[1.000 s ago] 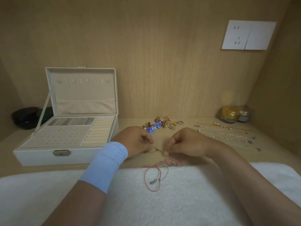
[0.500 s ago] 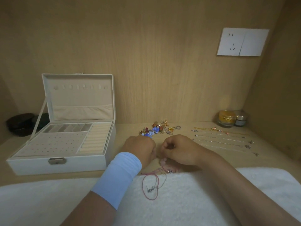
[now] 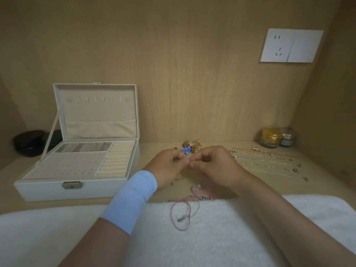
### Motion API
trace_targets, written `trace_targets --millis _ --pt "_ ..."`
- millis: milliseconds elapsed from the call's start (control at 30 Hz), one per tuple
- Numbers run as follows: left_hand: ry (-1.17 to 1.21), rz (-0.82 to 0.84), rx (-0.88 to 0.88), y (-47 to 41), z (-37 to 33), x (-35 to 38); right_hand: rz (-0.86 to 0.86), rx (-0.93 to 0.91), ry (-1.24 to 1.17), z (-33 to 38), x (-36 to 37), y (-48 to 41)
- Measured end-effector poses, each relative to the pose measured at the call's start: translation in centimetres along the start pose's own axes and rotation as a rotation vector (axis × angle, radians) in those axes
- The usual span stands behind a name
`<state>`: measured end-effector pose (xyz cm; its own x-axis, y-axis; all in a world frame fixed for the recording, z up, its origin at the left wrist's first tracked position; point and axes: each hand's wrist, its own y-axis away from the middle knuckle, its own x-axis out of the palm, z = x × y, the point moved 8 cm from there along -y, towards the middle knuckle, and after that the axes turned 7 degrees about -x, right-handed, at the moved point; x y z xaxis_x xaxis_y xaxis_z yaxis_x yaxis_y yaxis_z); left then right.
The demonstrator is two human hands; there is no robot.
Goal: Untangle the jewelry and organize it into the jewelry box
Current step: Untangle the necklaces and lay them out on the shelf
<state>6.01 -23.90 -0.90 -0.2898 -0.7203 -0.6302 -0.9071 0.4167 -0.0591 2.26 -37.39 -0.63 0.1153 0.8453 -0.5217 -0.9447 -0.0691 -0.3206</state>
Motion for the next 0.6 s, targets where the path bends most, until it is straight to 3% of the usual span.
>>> trace_targets --millis 133,200,267,600 --pt "0.256 0.041 -0.082 0.2 0.1 -0.1 -0.047 0.007 -0.129 1.0 -0.5 0.1" --pt "0.497 0.167 -0.155 0.7 -0.1 0.8 -0.079 0.015 -0.215 1.6 -0.7 0.1" --pt "0.584 0.264 -0.176 1.2 -0.6 1.4 -0.099 0.026 -0.279 1.9 -0.8 0.2" --pt "0.323 0.263 -0.113 1.2 0.0 -0.4 -0.213 0.223 -0.371 0.3 -2.2 0.4"
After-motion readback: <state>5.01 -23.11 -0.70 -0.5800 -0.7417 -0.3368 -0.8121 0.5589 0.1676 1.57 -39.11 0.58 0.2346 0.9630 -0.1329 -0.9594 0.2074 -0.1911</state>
